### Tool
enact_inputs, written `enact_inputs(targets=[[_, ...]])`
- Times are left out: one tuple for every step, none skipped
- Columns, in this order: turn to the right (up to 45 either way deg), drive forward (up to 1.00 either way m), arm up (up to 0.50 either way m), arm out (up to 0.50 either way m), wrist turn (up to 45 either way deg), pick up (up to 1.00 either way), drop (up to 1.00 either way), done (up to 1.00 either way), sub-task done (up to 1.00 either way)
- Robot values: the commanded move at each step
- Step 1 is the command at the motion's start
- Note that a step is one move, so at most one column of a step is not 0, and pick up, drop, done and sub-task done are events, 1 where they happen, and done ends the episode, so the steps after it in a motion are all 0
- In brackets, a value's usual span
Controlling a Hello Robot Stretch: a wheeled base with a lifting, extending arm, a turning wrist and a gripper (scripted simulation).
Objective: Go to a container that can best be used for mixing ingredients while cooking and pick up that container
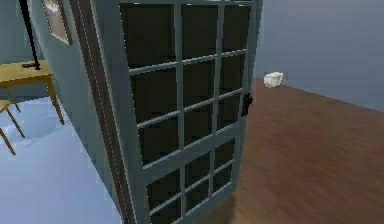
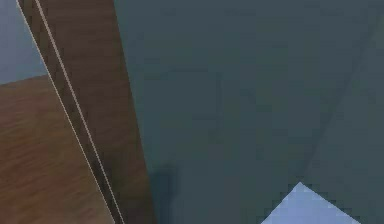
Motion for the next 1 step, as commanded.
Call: enact_inputs(targets=[[45.0, 0.0, 0.0, 0.0, 0.0, 0.0, 0.0, 0.0, 0.0]])
